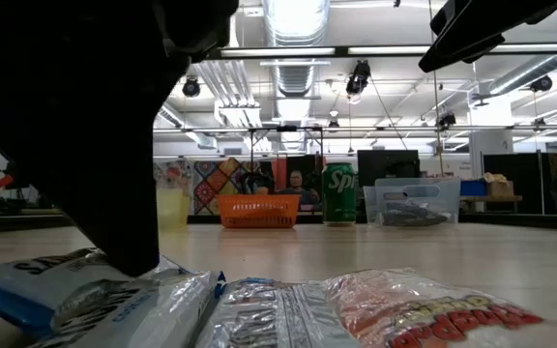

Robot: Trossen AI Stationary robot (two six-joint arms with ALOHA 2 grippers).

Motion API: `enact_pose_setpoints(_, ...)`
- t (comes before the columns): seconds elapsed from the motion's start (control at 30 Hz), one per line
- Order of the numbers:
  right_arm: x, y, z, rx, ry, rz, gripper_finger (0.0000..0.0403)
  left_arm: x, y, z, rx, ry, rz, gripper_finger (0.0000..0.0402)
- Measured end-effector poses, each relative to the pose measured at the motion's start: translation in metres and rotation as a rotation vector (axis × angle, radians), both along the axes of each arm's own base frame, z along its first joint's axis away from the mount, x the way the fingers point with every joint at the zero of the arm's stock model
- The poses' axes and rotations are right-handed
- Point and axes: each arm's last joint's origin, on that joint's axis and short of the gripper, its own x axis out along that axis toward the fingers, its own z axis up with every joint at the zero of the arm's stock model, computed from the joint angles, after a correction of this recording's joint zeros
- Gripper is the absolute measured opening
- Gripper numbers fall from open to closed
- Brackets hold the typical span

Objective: Organize candy in baskets
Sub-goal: Put the white chocolate into the orange bin

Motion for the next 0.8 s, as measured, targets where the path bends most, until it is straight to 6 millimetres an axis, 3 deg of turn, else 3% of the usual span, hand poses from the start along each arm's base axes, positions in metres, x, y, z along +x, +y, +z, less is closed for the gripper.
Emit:
enact_pose_setpoints(0.3,0.0,0.0,0.0,0.007,-0.001,-0.006,0.0153,0.0009,-0.0006,-0.0101,0.032,0.023,-0.031,0.0215)
enact_pose_setpoints(0.8,0.0003,0.0002,0.0002,0.009,-0.003,-0.007,0.0153,-0.0018,0.0001,-0.0045,0.055,0.05,-0.114,0.0031)
